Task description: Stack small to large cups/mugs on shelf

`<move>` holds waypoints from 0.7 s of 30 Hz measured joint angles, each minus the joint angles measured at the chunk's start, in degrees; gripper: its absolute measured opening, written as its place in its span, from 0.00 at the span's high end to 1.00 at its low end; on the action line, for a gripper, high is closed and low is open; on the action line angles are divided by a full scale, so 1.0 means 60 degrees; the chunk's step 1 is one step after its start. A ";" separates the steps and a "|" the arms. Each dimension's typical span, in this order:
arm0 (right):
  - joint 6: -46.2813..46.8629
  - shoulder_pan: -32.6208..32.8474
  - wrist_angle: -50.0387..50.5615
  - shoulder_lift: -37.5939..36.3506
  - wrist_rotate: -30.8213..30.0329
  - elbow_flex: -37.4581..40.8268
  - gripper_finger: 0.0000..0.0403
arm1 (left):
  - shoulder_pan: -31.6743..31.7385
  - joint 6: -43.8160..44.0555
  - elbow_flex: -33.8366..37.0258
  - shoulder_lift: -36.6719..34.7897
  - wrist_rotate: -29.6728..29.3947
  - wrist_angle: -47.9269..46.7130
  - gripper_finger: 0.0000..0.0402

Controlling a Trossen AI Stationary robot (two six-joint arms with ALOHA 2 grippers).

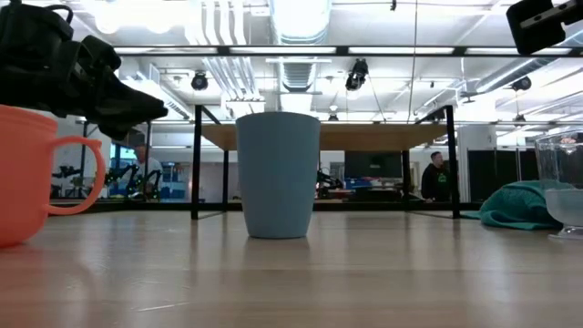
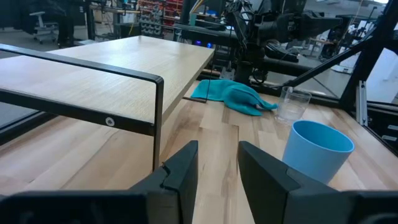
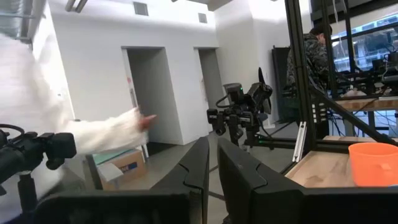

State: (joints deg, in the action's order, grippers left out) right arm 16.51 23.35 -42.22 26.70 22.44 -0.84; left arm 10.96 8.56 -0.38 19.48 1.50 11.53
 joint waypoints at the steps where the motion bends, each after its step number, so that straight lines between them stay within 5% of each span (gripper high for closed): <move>1: 0.0000 0.0000 -0.0004 0.0000 -0.0004 0.0000 0.93 | 0.0000 0.0000 0.0000 -0.0003 0.0003 0.0000 0.75; 21: 0.0033 -0.0004 -0.0004 0.0003 -0.0548 0.0000 0.93 | 0.0000 0.0000 0.0000 0.0000 0.0000 0.0000 0.75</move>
State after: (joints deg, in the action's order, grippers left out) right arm 16.71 23.33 -42.24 26.72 19.15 -0.84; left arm 10.96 8.56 -0.38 19.49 1.50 11.53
